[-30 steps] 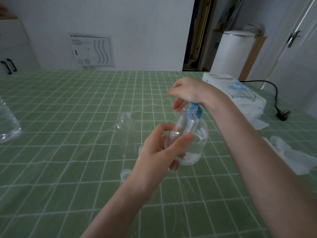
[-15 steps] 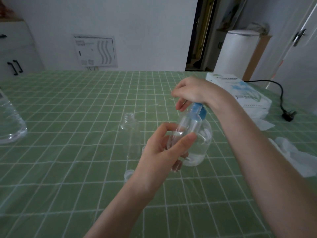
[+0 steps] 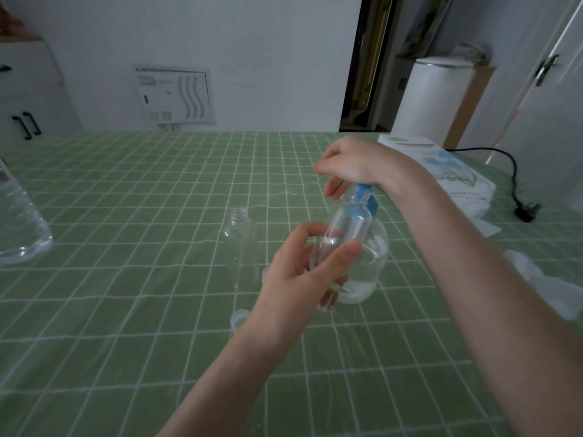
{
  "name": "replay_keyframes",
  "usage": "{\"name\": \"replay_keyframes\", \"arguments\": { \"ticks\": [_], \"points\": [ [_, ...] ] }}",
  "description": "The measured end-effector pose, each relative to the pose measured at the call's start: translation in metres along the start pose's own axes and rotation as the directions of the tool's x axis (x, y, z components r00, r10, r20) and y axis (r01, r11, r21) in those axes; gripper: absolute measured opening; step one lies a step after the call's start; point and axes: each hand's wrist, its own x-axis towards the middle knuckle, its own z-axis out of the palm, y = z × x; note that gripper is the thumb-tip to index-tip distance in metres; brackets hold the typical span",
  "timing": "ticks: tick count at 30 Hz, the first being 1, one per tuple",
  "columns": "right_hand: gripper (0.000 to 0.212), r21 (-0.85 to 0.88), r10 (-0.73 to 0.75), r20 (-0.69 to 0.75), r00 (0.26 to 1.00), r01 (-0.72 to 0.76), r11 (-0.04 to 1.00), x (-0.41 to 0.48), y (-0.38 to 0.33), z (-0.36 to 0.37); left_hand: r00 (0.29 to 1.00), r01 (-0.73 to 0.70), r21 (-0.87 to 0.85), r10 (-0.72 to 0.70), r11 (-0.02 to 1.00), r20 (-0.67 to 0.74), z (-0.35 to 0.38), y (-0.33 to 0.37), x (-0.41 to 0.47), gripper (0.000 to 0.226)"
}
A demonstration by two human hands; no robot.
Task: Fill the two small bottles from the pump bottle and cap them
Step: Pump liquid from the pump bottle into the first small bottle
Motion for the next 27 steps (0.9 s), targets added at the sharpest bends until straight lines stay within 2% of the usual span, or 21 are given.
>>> {"name": "replay_keyframes", "arguments": {
  "ticks": [16, 22, 27],
  "points": [
    [0.036, -0.041, 0.007, 0.018, 1.000, -0.007, 0.999, 0.0011, 0.0016, 0.0065, 1.000, 0.008, 0.031, -0.008, 0.999, -0.011, -0.0034, -0.0030, -0.0036, 0.041],
    [0.043, 0.006, 0.003, -0.013, 1.000, -0.003, 1.000, 0.0016, 0.0033, 0.0046, 1.000, -0.004, 0.022, 0.004, 1.000, -0.001, -0.0016, -0.0008, -0.0016, 0.042],
    [0.035, -0.009, 0.018, 0.011, 1.000, -0.018, 1.000, -0.0001, 0.0060, 0.0081, 1.000, 0.001, 0.035, -0.001, 0.999, -0.005, -0.0013, -0.0018, -0.0028, 0.042]
  ]
}}
